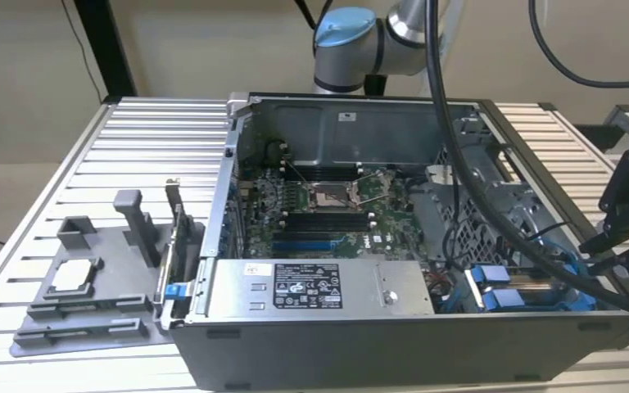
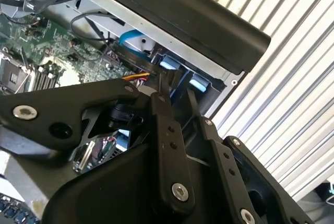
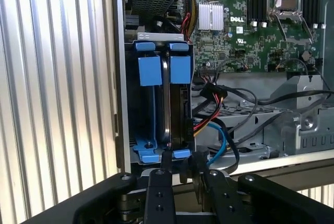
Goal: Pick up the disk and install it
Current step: 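Insert the second disk wire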
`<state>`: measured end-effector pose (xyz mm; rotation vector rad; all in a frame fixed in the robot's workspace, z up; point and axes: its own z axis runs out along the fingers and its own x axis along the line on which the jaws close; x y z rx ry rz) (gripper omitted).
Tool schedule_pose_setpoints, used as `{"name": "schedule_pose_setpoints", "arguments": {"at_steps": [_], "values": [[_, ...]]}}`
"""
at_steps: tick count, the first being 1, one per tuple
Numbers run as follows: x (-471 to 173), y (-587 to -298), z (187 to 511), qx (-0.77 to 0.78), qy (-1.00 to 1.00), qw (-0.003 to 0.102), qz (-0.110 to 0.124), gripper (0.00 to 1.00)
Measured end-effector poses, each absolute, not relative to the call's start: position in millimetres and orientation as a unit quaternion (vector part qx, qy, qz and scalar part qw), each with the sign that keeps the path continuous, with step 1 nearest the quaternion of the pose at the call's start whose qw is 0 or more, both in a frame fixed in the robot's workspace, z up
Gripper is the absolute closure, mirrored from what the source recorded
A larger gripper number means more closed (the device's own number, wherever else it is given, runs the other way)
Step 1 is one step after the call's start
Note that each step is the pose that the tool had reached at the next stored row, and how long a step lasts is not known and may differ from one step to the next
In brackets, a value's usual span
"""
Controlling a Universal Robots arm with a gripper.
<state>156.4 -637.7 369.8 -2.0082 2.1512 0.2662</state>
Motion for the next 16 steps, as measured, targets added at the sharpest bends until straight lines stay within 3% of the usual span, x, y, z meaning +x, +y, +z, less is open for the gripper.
{"name": "schedule_pose_setpoints", "arguments": {"at_steps": [2, 3, 13, 14, 16], "values": [[156.4, -637.7, 369.8, -0.677, 0.725, 0.093, 0.09, 1.0], [156.4, -637.7, 369.7, -0.677, 0.725, 0.093, 0.09, 0.0], [156.4, -637.7, 369.6, -0.677, 0.725, 0.093, 0.09, 0.0], [156.4, -637.7, 369.5, -0.677, 0.725, 0.093, 0.09, 1.0], [156.4, -637.7, 369.5, -0.677, 0.725, 0.093, 0.09, 1.0]]}}
